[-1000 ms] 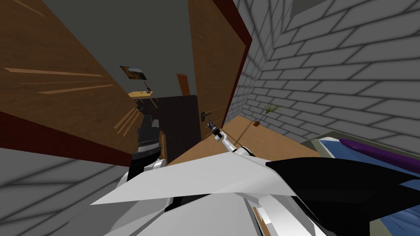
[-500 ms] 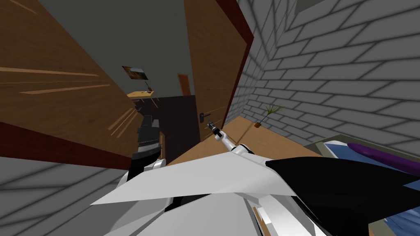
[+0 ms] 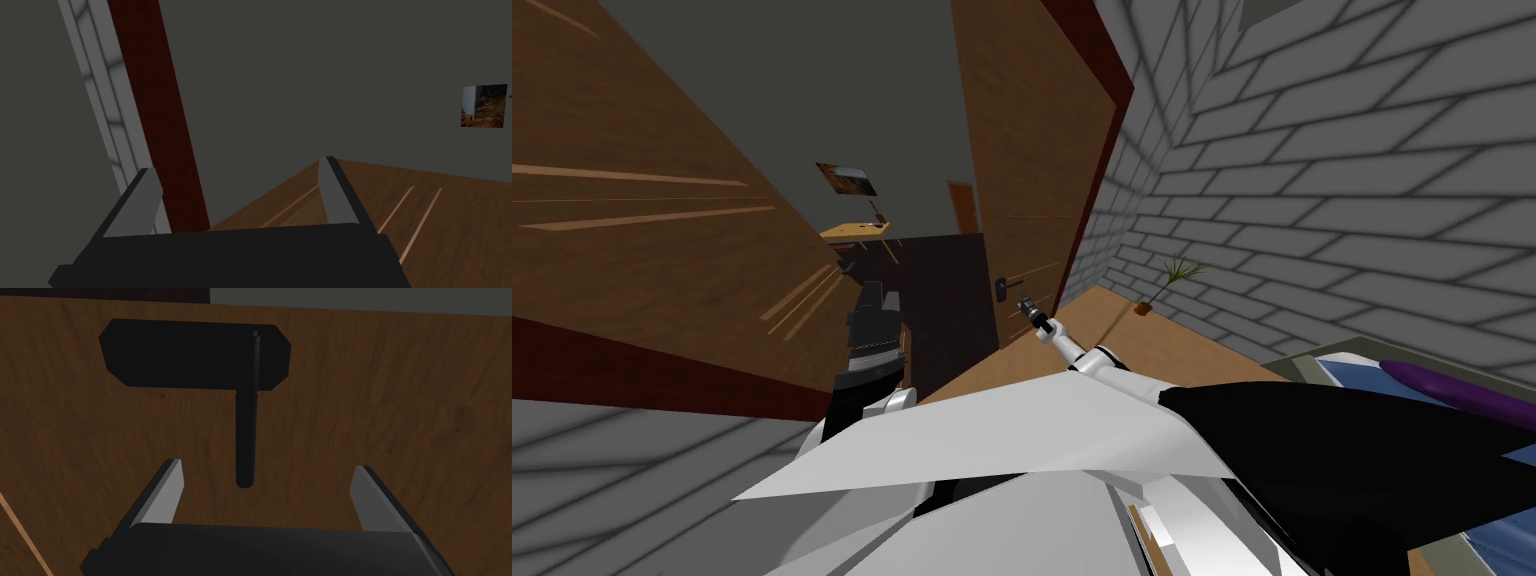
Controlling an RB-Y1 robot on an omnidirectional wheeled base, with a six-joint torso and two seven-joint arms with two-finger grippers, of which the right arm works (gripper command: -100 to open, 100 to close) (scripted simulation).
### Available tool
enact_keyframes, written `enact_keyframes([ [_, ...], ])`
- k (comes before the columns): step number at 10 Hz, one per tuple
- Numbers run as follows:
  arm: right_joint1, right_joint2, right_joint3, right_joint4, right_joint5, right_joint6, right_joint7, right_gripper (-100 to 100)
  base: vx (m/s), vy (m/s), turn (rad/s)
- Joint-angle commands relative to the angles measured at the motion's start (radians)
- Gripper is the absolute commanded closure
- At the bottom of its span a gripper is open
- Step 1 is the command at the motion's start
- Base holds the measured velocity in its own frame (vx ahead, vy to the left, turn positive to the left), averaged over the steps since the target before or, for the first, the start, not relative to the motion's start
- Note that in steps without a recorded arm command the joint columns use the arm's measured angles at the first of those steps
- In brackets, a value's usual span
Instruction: Push the door open
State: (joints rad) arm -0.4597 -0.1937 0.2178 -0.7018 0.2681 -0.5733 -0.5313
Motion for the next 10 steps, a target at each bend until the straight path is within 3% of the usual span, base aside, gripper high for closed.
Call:
enact_keyframes([
  [1,-0.02,-0.003,0.003,0.036,0.005,-0.004,-0.011,-100,0.086,-0.122,0.05],
  [3,-0.038,-0.005,0.006,0.067,0.01,-0.007,-0.02,-100,0.06,-0.087,0.03],
  [5,-0.037,0.0,0.0,0.067,0.005,-0.007,-0.011,-100,0.074,-0.006,0.021],
  [10,-0.042,0.011,-0.016,0.074,-0.005,0.004,0.008,-100,0.21,0.091,0.041],
])
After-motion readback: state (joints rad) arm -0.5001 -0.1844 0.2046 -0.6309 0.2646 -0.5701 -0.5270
